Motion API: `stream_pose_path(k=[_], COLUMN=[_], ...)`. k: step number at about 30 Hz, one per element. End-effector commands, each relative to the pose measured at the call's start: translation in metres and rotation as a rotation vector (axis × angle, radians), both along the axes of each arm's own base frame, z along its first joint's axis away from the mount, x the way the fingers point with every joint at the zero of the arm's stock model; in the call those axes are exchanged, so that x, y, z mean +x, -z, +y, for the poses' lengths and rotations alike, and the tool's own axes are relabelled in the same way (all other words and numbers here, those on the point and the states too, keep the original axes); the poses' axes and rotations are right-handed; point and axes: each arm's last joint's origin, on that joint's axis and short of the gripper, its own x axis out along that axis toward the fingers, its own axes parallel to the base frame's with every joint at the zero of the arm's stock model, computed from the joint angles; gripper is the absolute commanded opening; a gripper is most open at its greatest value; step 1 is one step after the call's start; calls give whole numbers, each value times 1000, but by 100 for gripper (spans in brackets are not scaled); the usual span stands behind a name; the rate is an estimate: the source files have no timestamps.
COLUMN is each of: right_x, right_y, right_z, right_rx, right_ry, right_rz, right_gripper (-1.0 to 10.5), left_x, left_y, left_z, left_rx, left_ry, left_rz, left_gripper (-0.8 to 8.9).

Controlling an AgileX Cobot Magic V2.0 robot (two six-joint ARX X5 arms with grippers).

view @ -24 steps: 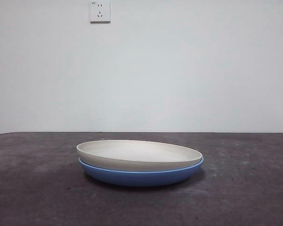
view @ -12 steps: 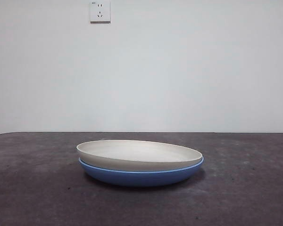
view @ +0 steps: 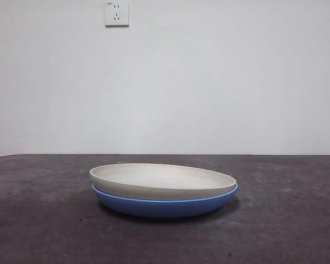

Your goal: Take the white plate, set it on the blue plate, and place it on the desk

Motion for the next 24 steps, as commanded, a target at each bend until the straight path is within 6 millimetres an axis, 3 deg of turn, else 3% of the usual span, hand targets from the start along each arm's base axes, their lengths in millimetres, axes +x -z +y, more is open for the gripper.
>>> stream_pose_path(k=[1,5,12,19,24], right_x=[-4,-4,-4,-4,-4], right_y=[2,2,2,2,2], right_z=[-2,-2,-2,-2,-2], right_rx=[-22,-22,-22,-22,-22], right_ry=[-11,-11,-11,-11,-10], right_rz=[51,51,51,51,52], right_gripper=[12,12,12,12,12], left_x=[10,35,74,84,84], left_y=[2,25,109,190,226], left_z=[-4,-9,-2,4,4], left_rx=[-5,-29,-98,-131,-137], left_ry=[-114,-304,-555,-635,-654], left_rz=[-8,-94,-314,-393,-360], left_gripper=[25,25,25,25,25])
